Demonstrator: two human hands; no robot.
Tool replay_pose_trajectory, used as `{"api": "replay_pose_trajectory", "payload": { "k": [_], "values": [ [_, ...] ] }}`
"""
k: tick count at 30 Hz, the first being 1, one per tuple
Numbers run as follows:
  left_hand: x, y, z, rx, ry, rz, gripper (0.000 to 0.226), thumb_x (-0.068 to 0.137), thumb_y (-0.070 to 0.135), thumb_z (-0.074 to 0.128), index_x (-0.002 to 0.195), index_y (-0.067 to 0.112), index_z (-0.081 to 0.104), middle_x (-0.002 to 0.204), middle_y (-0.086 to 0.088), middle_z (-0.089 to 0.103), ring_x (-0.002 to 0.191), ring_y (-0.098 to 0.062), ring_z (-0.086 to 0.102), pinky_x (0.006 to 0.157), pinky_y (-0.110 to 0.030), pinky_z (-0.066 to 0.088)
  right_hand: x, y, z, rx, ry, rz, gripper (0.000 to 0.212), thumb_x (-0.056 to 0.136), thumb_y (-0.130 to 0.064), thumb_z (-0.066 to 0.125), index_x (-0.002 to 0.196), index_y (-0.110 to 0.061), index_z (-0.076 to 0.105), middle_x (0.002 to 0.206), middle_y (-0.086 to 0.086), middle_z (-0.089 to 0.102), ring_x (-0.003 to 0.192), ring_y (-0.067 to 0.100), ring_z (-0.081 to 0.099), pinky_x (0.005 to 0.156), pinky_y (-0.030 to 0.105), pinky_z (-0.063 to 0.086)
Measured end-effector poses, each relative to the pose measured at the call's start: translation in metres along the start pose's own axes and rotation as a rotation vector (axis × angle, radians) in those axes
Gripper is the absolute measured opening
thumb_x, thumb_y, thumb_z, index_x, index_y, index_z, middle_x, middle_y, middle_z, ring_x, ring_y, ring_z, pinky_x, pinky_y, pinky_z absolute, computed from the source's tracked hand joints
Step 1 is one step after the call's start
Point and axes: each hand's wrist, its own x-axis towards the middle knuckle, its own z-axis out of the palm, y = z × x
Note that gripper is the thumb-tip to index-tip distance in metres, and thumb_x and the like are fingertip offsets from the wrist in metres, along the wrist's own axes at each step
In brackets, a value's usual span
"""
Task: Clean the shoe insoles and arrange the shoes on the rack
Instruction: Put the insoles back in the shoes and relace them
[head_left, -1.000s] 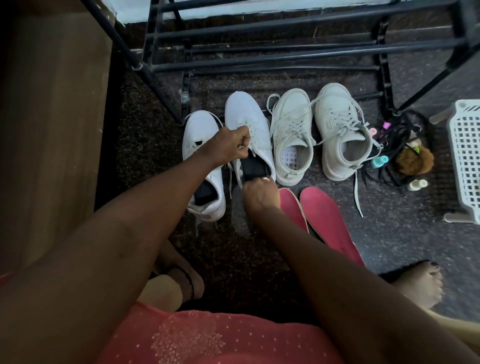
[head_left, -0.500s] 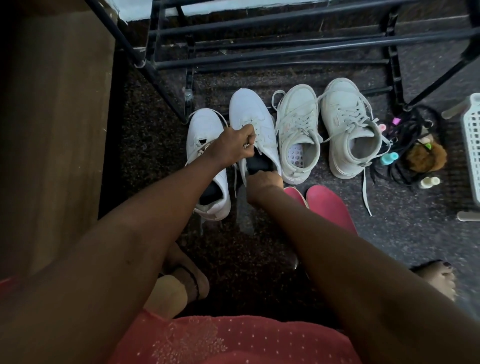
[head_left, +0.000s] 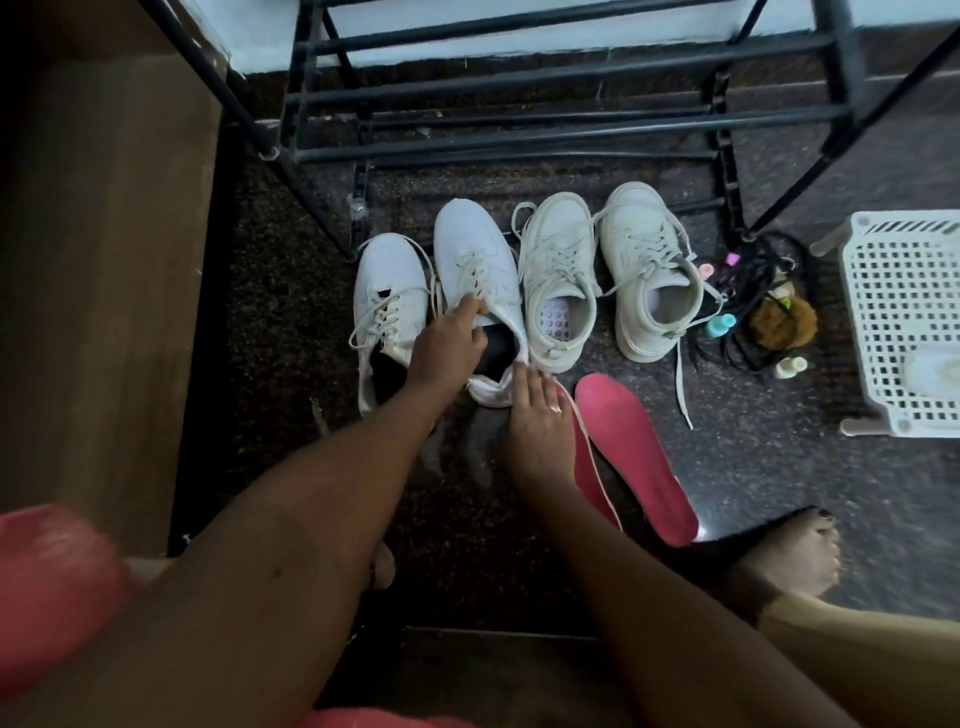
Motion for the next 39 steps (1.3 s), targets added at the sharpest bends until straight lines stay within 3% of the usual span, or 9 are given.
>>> {"api": "replay_pose_trajectory", "payload": {
  "k": [4, 6, 10, 12, 17, 22, 27, 33, 39],
  "values": [
    [-0.038, 0.021, 0.014, -0.071, 0.057, 0.065, 0.031, 0.087, 0.008, 0.051, 0.115, 0.011, 0.063, 0.099, -0.019, 0.067, 0.081, -0.039, 0.064, 0.068, -0.041, 0.049, -0.034, 0.039, -0.004, -0.021, 0.011, 0.152, 0.030, 0.069, -0.008, 0.048, 0.093, 0.004, 0.062, 0.071, 0.019, 0.067, 0.060, 0.034, 0.065, 0.052, 0.033, 0.051],
    [-0.055, 0.029, 0.020, -0.028, 0.025, 0.231, 0.030, 0.082, 0.010, 0.048, 0.104, 0.012, 0.068, 0.089, -0.016, 0.070, 0.069, -0.035, 0.066, 0.059, -0.037, 0.052, -0.046, 0.051, -0.001, -0.008, -0.113, 0.283, 0.030, 0.066, -0.011, 0.071, 0.091, 0.002, 0.060, 0.075, 0.020, 0.065, 0.066, 0.037, 0.063, 0.058, 0.037, 0.049],
    [-0.086, 0.041, 0.040, 0.028, 0.028, 0.413, 0.030, 0.066, 0.020, 0.039, 0.061, 0.014, 0.068, 0.053, -0.002, 0.062, 0.045, -0.018, 0.060, 0.043, -0.023, 0.040, -0.067, 0.058, 0.003, 0.011, -0.348, 0.506, 0.079, 0.061, -0.047, 0.080, 0.117, -0.003, 0.045, 0.112, 0.014, 0.051, 0.101, 0.031, 0.057, 0.083, 0.039, 0.048],
    [-0.101, 0.046, 0.052, -0.048, 0.001, 0.321, 0.030, 0.068, 0.020, 0.039, 0.059, 0.008, 0.065, 0.053, -0.008, 0.061, 0.047, -0.023, 0.059, 0.045, -0.028, 0.038, -0.075, 0.063, 0.013, -0.020, -0.354, 0.524, 0.094, 0.060, -0.050, 0.080, 0.128, -0.001, 0.037, 0.123, 0.013, 0.045, 0.111, 0.028, 0.052, 0.090, 0.038, 0.046],
    [-0.111, 0.046, 0.073, -0.095, -0.385, -0.346, 0.026, 0.092, 0.013, 0.044, 0.111, 0.007, 0.062, 0.108, -0.019, 0.065, 0.102, -0.035, 0.059, 0.083, -0.037, 0.044, -0.080, 0.069, 0.029, -0.137, -0.315, 0.454, 0.110, 0.060, -0.049, 0.080, 0.137, 0.009, 0.028, 0.122, 0.019, 0.047, 0.108, 0.030, 0.052, 0.086, 0.038, 0.047],
    [-0.109, 0.049, 0.092, -0.482, -0.384, -0.650, 0.033, 0.089, 0.016, 0.054, 0.122, 0.009, 0.050, 0.113, -0.016, 0.063, 0.106, -0.033, 0.059, 0.092, -0.037, 0.046, -0.067, 0.068, 0.023, 0.021, -0.349, 0.459, 0.060, 0.078, -0.027, 0.069, 0.124, -0.003, 0.037, 0.120, 0.012, 0.045, 0.114, 0.030, 0.049, 0.090, 0.041, 0.043],
    [-0.100, 0.051, 0.100, -0.666, -0.352, -0.756, 0.042, 0.088, 0.018, 0.062, 0.125, 0.007, 0.045, 0.118, -0.012, 0.060, 0.106, -0.030, 0.059, 0.087, -0.035, 0.047, -0.061, 0.066, -0.002, 0.206, -0.373, 0.480, 0.050, 0.077, -0.026, 0.066, 0.115, -0.007, 0.039, 0.117, 0.013, 0.042, 0.107, 0.036, 0.055, 0.078, 0.038, 0.042],
    [-0.105, 0.063, 0.094, -1.008, -0.558, -0.964, 0.009, 0.096, 0.013, 0.047, 0.090, 0.013, 0.052, 0.081, -0.008, 0.059, 0.062, -0.019, 0.058, 0.041, -0.026, 0.049, -0.050, 0.064, -0.043, 0.218, -0.490, 0.469, 0.075, 0.075, -0.052, 0.068, 0.123, -0.003, 0.038, 0.126, 0.017, 0.052, 0.119, 0.034, 0.050, 0.093, 0.039, 0.041],
    [-0.099, 0.077, 0.062, -1.058, -0.642, -0.901, 0.011, 0.093, -0.004, 0.045, 0.099, 0.001, 0.052, 0.078, -0.008, 0.058, 0.051, -0.013, 0.062, 0.041, -0.021, 0.051, -0.053, 0.057, -0.089, 0.129, -0.511, 0.449, 0.062, 0.075, -0.049, 0.072, 0.117, -0.006, 0.057, 0.118, 0.012, 0.063, 0.111, 0.027, 0.060, 0.089, 0.035, 0.047]
  ]
}}
